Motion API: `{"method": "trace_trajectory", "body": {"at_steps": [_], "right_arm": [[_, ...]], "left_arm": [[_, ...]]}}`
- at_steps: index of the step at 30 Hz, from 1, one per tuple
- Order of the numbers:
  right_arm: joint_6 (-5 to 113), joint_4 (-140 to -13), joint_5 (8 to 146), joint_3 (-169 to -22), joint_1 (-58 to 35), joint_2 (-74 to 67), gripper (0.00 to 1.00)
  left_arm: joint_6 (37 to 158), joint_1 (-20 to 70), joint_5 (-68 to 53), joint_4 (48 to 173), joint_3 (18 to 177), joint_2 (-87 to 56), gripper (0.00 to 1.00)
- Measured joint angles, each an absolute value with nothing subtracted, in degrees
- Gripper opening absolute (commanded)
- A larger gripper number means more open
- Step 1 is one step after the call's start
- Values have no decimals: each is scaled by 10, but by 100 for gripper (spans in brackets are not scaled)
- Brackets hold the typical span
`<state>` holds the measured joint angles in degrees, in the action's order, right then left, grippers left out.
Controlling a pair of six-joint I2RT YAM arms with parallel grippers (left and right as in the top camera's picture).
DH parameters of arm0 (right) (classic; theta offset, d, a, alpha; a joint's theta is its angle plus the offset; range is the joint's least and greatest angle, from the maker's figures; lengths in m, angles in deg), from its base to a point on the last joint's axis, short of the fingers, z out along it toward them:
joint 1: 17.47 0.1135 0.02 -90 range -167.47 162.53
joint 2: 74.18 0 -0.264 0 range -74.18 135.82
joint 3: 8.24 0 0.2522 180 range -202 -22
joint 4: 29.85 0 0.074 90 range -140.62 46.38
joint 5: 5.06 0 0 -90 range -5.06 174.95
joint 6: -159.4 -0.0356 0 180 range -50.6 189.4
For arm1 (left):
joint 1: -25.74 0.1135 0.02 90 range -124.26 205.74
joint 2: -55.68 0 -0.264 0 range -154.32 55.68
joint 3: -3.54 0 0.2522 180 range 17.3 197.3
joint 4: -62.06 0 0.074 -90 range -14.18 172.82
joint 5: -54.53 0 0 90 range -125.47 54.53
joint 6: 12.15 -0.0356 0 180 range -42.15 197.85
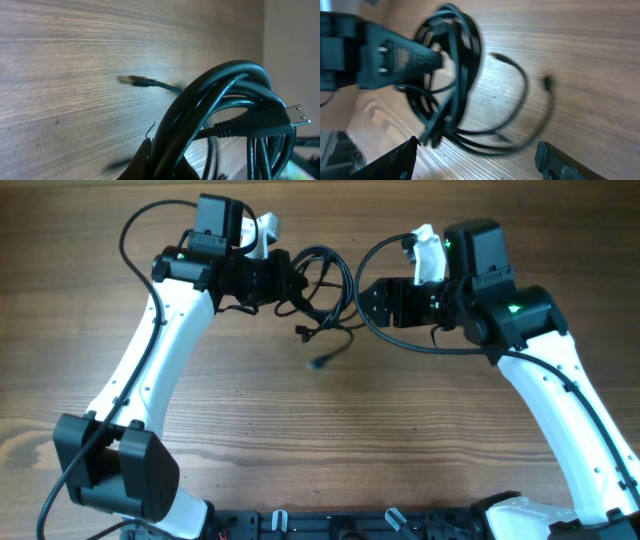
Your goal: Untangle cables
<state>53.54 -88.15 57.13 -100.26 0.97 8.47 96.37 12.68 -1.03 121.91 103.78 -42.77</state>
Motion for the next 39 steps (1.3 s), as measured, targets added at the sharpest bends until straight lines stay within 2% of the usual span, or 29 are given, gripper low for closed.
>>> {"method": "trace_trajectory", "body": {"at_steps": [6,7,10,14,16,17,21,24,29,36,39], "right_arm": [[550,-853,530,-1003,10,85,70],[540,-846,530,-1003,11,85,64],[495,-845,550,-1003,11,85,64],[439,-847,559,-1003,11,85,64],[434,-847,529,-1003,11,85,64],[438,-844,509,-1003,11,85,65],[468,-808,447,-1003,31,85,64],[484,-799,480,-1003,71,85,61],[667,-808,542,-1003,135,116,52],[756,-808,582,-1003,141,131,36],[776,-808,582,-1003,142,142,13]], "left_arm": [[894,127,11,1217,1038,-428,4],[891,127,11,1216,1038,-428,4],[947,127,-8,1217,1038,-428,4],[1254,127,-87,1227,1038,-428,4],[1523,127,-112,1237,1038,-428,4],[1596,127,-115,1239,1038,-428,4],[1797,127,-121,1278,1038,-428,4],[1902,127,-90,1312,1038,-428,4],[1926,127,8,1343,1038,-428,4],[1889,132,70,1387,1038,-428,4],[1878,134,79,1387,1038,-428,4]]}}
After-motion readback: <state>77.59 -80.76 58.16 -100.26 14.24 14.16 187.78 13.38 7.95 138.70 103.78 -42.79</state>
